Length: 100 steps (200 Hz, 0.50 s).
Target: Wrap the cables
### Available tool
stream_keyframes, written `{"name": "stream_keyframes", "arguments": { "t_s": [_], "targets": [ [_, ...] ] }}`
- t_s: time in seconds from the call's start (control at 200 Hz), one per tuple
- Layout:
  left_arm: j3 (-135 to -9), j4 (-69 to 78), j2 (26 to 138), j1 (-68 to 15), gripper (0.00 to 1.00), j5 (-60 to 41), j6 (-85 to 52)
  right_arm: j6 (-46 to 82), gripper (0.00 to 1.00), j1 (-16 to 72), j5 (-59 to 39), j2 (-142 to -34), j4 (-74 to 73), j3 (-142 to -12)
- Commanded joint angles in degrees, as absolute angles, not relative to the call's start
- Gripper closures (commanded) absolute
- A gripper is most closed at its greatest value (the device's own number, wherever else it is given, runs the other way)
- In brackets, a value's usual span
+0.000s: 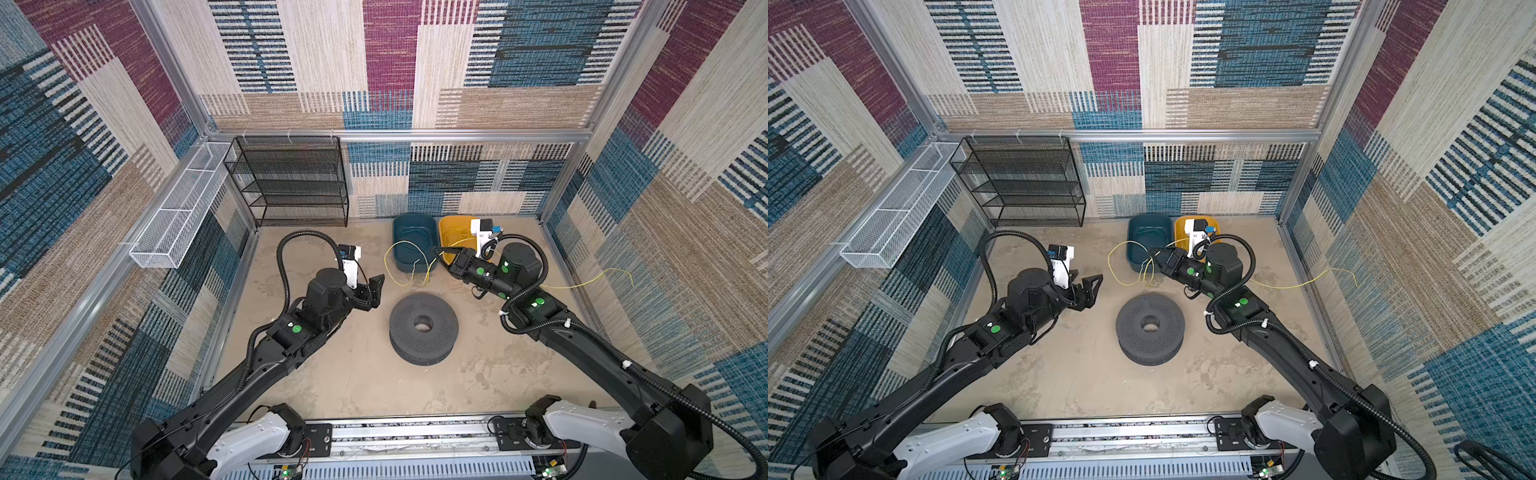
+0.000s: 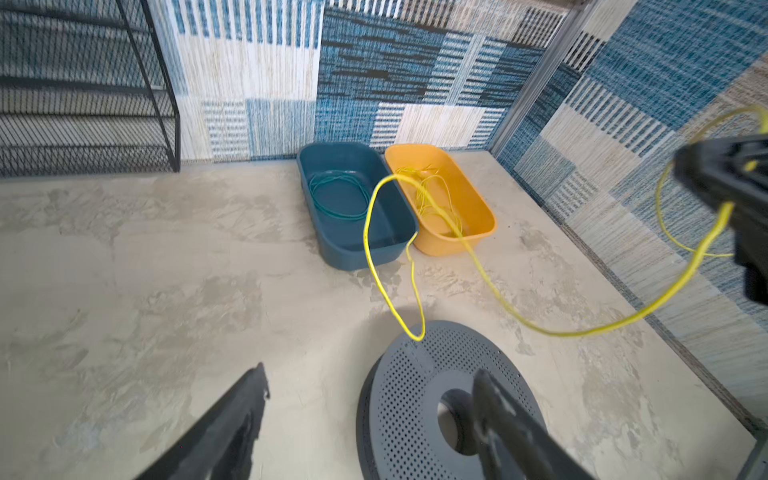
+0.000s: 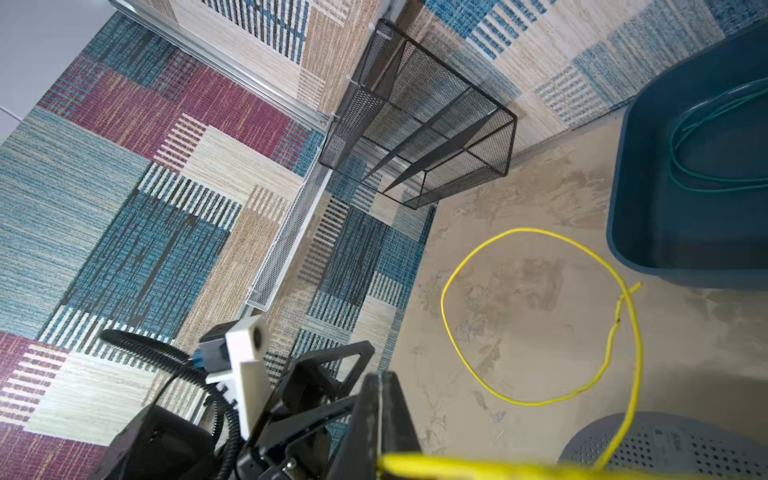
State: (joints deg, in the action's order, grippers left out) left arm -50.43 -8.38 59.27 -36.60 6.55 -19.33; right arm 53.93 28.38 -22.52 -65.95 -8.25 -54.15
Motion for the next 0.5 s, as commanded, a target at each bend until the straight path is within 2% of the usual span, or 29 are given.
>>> {"name": "stream_keyframes", "arguments": {
  "t_s": [0.0, 0.21, 0.336, 0.446, 0.496],
  "targets": [
    [-48.4, -3.6, 60.4, -33.9, 0.2, 0.9, -24.8, 53.3, 1.0, 28.4, -23.4, -65.2, -8.2, -55.0],
    [-48.8, 4.1, 65.3, -31.6, 0.21, -7.3, -27.5, 53.4, 1.0, 28.4, -23.8, -64.1, -7.7, -54.5],
    [-50.0, 8.7, 68.4, -31.5, 0.29, -12.0, -28.6, 53.8, 1.0, 28.4, -24.0, -63.8, -8.2, -53.6],
    [-51.2, 9.7, 71.3, -31.4, 0.34, -11.9, -28.4, 54.5, 1.0, 28.4, -24.9, -63.9, -9.1, -53.1],
    [-51.5, 10.4, 72.7, -31.5, 0.4, -11.7, -28.2, 54.7, 1.0, 28.4, -25.0, -63.8, -9.3, -53.1]
  ]
}}
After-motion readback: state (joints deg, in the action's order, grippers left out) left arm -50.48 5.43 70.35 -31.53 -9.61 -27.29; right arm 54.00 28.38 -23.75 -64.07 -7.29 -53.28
